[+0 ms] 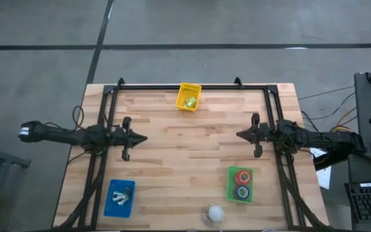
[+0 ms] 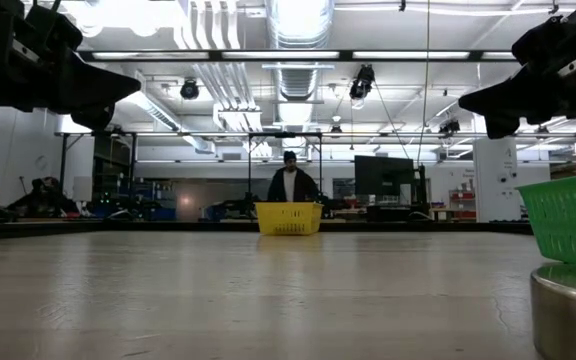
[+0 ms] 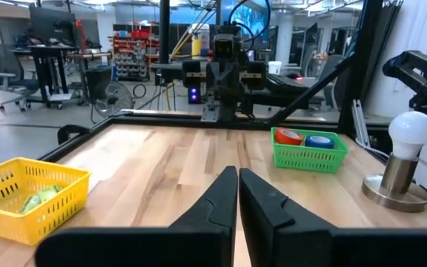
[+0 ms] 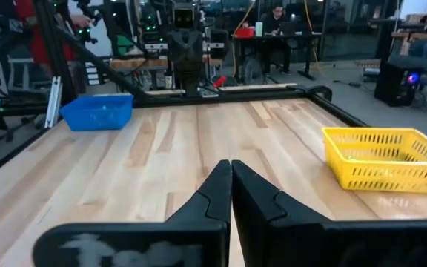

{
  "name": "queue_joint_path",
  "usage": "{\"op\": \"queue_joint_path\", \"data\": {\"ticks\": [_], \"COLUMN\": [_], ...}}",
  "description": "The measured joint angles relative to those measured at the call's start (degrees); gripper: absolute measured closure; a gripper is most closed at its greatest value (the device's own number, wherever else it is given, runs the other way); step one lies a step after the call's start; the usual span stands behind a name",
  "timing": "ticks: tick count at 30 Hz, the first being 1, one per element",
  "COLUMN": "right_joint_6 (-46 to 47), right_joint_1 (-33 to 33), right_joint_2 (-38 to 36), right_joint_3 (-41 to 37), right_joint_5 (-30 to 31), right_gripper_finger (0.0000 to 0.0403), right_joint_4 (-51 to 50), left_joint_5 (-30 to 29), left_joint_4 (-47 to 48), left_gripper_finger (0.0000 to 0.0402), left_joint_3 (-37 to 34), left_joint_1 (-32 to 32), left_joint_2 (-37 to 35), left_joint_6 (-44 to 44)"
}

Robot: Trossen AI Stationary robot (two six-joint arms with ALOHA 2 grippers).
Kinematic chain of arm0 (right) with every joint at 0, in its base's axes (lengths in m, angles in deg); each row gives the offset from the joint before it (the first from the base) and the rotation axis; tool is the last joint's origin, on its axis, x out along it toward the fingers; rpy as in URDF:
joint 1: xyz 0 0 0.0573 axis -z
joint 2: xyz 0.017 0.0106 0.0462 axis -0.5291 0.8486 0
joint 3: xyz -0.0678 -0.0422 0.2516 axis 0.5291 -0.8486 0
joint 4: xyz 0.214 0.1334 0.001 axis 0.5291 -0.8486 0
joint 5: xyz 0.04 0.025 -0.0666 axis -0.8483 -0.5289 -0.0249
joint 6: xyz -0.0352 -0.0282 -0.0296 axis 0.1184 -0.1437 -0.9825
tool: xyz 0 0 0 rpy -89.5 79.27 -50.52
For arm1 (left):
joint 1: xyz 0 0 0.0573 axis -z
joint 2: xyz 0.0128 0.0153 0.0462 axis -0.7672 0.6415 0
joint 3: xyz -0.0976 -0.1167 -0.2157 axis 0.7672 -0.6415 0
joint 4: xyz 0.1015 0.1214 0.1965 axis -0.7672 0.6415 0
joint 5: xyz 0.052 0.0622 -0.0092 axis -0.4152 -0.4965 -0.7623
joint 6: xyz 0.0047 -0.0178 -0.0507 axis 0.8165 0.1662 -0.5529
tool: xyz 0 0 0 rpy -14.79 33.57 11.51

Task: Pick and place Stapler, Stapler remover, tape
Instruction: Return to Home Position

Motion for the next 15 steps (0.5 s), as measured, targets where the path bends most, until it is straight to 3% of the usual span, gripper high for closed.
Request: {"op": "queue_joint_path", "data": {"ticks": [15], "right_joint_6": [1.8], "right_joint_1": [0.0], "right_joint_2": [0.1], "right_joint_3": [0.0], "right_joint_5": [0.0], "right_gripper_finger": [0.0394], "right_joint_4": [-0.2], "left_joint_5": [0.0], "left_joint_4": [0.3], "left_gripper_finger": [0.0378], "left_joint_3": [0.0], "left_joint_1": [0.0], "left_joint_2": [0.0], "left_joint_6": [0.0]}}
